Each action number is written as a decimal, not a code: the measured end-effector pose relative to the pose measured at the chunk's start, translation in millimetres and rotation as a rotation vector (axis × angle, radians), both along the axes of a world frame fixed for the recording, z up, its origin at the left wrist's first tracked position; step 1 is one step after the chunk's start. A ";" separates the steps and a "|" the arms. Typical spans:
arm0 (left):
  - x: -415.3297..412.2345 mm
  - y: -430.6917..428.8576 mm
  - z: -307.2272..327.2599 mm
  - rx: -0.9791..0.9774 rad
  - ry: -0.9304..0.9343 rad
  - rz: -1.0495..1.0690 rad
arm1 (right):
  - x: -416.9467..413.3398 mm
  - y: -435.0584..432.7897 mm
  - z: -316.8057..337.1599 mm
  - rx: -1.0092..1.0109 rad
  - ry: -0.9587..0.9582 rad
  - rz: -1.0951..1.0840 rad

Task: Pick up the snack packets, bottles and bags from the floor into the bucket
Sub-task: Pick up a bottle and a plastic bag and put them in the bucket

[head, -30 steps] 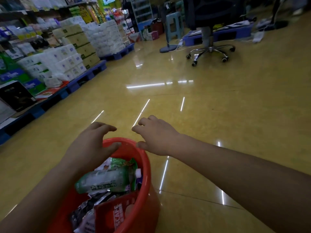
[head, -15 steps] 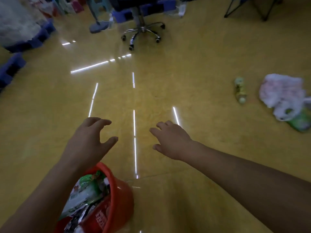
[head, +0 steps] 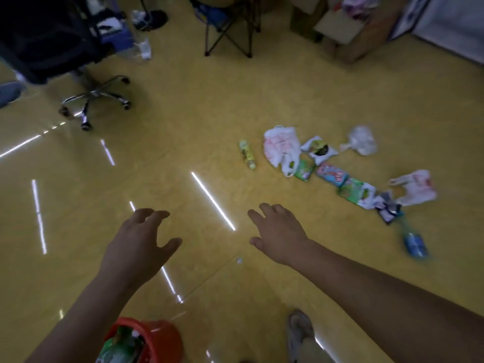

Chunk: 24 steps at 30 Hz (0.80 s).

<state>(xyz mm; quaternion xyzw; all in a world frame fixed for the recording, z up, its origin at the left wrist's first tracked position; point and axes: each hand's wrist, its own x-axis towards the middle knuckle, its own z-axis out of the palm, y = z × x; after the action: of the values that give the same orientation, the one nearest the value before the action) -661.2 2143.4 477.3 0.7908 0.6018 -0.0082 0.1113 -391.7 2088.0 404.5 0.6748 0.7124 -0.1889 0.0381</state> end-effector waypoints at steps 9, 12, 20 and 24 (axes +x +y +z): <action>114.3 -21.0 62.7 -0.107 -0.022 -0.246 | 113.7 -97.1 87.3 -0.116 -0.045 -0.349; 155.0 -32.4 86.0 -0.120 -0.034 -0.317 | 150.9 -140.6 111.6 -0.149 -0.067 -0.432; 272.3 -76.9 125.7 -0.133 -0.036 -0.424 | 253.6 -246.6 135.7 -0.239 -0.076 -0.639; 328.9 -99.8 125.3 -0.155 -0.023 -0.454 | 306.7 -288.3 137.6 -0.293 -0.074 -0.689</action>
<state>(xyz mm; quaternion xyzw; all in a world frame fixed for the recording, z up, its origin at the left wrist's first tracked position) -332.3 2043.6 602.7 0.8950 0.4047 -0.0704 0.1738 -85.0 1799.7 542.1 0.8686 0.4072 -0.2660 0.0944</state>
